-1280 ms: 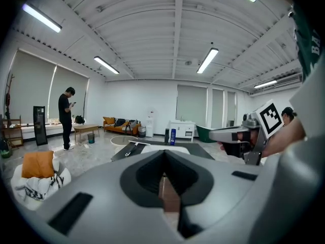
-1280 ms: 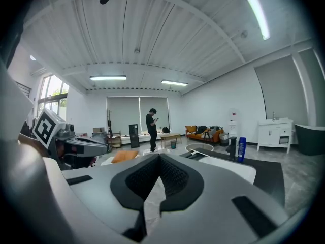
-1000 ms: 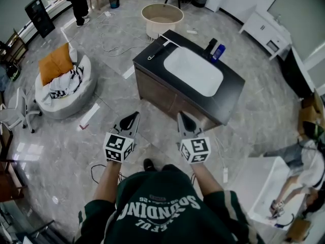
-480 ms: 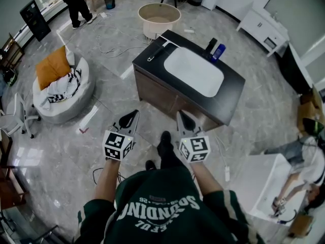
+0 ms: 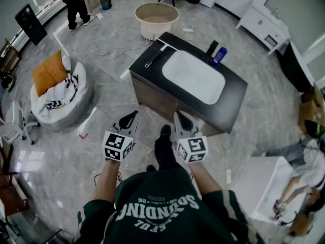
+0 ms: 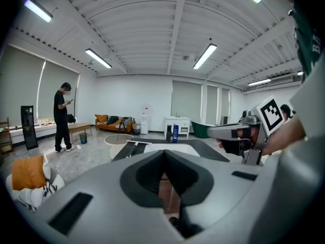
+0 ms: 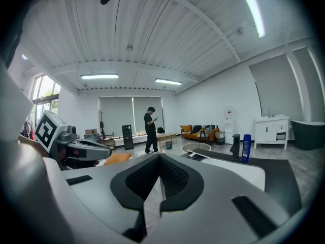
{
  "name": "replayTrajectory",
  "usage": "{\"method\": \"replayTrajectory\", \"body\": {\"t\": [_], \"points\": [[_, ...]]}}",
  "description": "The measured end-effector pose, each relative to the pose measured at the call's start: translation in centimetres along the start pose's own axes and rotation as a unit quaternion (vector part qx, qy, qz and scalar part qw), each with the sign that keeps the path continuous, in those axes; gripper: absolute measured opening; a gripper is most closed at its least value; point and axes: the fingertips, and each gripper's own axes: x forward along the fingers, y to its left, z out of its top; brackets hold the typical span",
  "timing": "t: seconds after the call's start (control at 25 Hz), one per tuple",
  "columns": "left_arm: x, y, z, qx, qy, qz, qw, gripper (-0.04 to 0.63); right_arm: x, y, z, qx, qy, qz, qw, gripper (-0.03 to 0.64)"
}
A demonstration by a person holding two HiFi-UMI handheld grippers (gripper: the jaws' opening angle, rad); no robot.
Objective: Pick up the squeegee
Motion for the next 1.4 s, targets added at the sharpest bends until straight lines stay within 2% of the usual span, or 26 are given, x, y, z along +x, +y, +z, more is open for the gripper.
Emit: {"method": "replayTrajectory", "body": {"t": [0.4, 0.84, 1.12, 1.4], "points": [[8.8, 5.9, 3.3, -0.005, 0.007, 0.018, 0.9998, 0.002, 9.6, -5.2, 2.0, 0.006, 0.003, 0.017, 1.0, 0.0], [21.3, 11.8, 9.0, -0.006, 0.018, 0.033, 0.9993, 0.002, 21.0, -14.7, 5.7, 0.01, 0.012, 0.029, 0.999, 0.0], [26.9, 13.1, 10.5, -0.003, 0.024, 0.027, 0.9993, 0.002, 24.8, -19.2, 6.5, 0.006, 0.01, 0.033, 0.999, 0.0], [31.2, 14.2, 11.4, -0.001, 0.028, 0.008, 0.9996, 0.002, 26.3, -21.8, 6.2, 0.018, 0.02, 0.009, 1.0, 0.0]]}}
